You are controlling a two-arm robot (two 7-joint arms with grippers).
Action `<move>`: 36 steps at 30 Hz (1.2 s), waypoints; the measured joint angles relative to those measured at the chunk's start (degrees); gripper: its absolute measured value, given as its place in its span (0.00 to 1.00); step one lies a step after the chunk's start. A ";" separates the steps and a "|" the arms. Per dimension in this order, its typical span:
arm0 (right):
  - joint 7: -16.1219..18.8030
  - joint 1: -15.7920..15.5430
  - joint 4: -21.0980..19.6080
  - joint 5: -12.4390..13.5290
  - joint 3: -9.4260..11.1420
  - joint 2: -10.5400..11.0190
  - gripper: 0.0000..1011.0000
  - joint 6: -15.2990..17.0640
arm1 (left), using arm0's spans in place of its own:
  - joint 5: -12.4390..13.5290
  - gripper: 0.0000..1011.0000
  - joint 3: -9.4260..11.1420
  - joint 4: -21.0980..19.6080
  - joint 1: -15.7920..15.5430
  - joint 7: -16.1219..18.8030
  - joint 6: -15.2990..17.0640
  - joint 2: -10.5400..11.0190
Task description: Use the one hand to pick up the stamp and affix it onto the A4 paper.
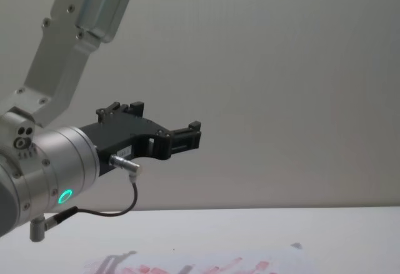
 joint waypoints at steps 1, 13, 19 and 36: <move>0.25 0.25 0.29 -0.14 -0.05 -0.13 0.97 0.17 | 0.00 0.99 0.00 0.00 0.00 0.00 0.00 0.00; 1.34 1.41 1.62 -0.76 -0.26 -0.78 0.64 0.98 | 0.00 0.99 0.00 0.00 0.00 0.00 0.00 0.00; 1.61 1.71 1.98 -0.89 -0.30 -0.94 0.44 1.15 | 0.00 0.99 0.00 0.00 0.00 0.00 0.00 0.00; 2.55 2.25 2.19 -1.88 -0.35 -1.11 0.21 0.55 | 0.00 0.99 0.00 0.00 0.00 0.00 0.00 0.00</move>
